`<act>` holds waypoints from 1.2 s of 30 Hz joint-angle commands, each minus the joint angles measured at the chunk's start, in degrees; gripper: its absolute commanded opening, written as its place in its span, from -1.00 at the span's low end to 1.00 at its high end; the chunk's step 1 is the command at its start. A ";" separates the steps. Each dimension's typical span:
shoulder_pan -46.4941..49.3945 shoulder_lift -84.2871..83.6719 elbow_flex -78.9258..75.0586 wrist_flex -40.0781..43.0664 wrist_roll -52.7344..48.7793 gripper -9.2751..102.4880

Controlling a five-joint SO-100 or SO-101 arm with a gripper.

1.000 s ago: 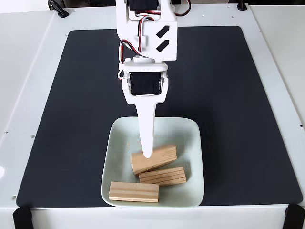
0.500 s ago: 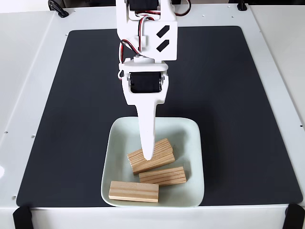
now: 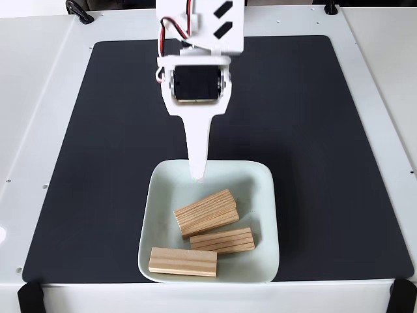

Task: Pick up the wooden block and place them on the plate.

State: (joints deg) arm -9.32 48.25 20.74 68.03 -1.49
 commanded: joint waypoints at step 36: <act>-9.49 144.76 159.96 -62.40 5.80 -0.84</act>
State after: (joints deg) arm -18.37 191.87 178.07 11.43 4.57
